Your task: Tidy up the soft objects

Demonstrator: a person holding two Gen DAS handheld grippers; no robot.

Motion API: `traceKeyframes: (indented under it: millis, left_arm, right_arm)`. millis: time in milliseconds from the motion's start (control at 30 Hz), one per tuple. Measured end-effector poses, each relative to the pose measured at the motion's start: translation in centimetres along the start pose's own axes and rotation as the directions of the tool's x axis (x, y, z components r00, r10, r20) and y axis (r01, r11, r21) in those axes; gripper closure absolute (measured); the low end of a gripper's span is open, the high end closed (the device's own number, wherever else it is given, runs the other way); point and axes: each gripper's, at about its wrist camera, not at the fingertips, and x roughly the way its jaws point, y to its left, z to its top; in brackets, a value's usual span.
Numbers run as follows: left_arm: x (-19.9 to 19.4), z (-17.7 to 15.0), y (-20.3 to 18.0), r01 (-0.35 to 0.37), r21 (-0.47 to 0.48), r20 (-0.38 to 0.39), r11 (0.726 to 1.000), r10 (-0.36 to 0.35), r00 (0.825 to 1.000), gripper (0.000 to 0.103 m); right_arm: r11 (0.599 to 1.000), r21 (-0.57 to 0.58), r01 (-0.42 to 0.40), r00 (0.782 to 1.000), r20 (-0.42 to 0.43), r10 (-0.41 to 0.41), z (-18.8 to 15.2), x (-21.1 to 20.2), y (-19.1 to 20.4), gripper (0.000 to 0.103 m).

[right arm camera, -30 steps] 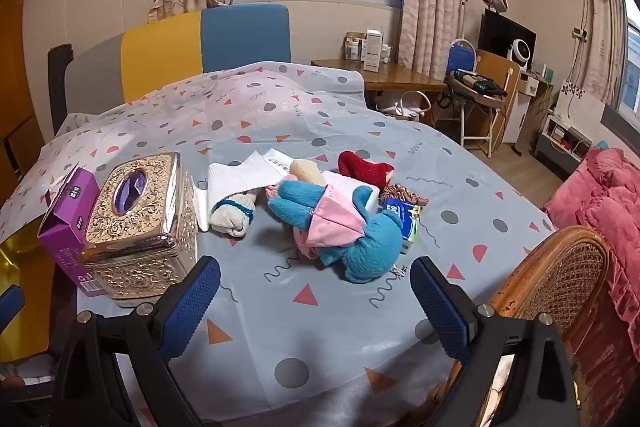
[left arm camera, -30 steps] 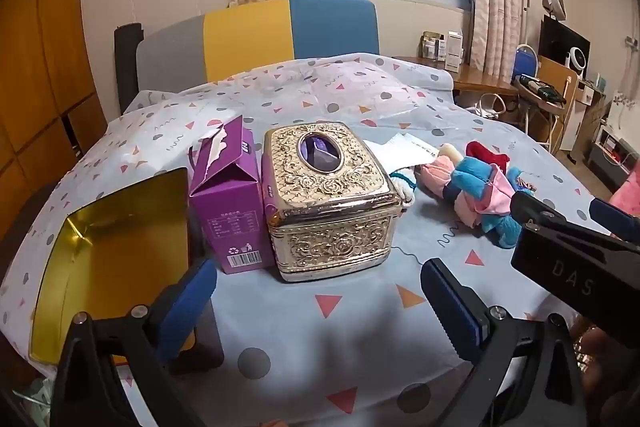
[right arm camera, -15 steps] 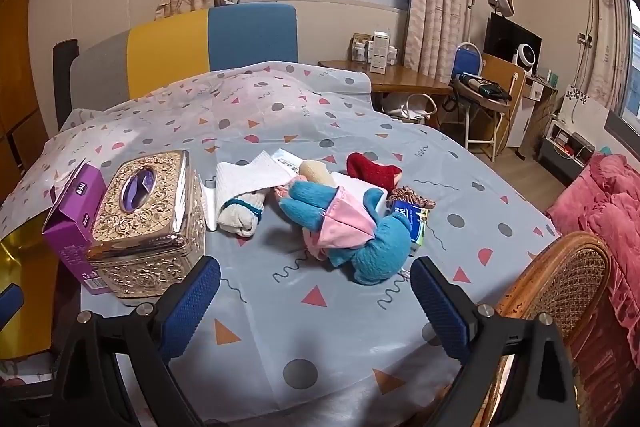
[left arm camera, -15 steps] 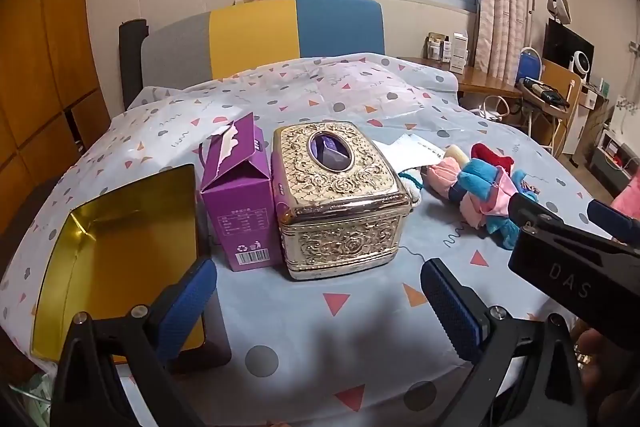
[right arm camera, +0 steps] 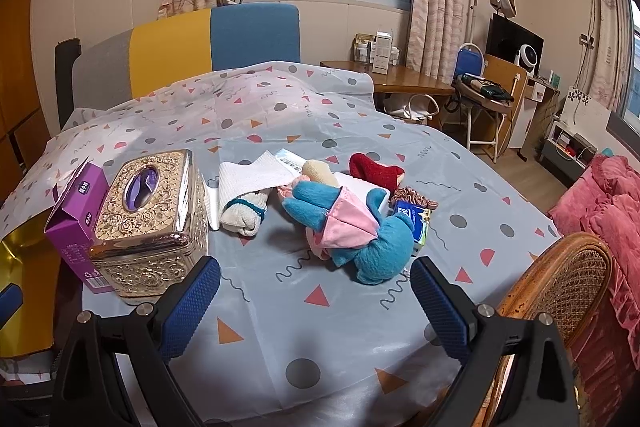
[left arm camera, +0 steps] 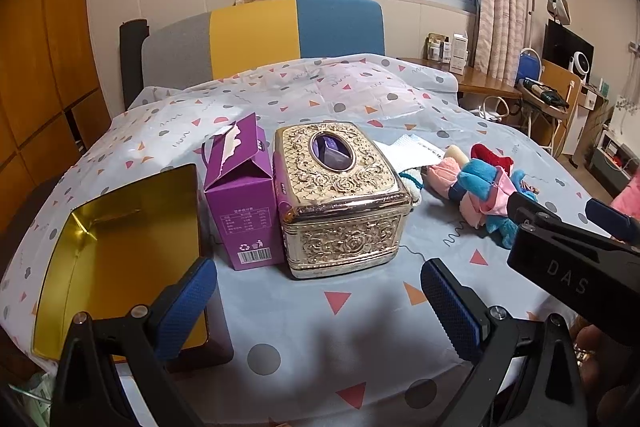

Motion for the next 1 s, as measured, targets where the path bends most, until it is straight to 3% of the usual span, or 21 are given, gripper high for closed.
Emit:
traceKeyframes:
  millis: [1000]
  left_arm:
    - [-0.1, -0.3, 0.2, 0.000, 0.003, -0.004, 1.000, 0.000, 1.000, 0.000]
  right_arm:
    - [1.000, 0.009, 0.023, 0.999, 0.028, -0.023, 0.7, -0.2, -1.3, 0.005]
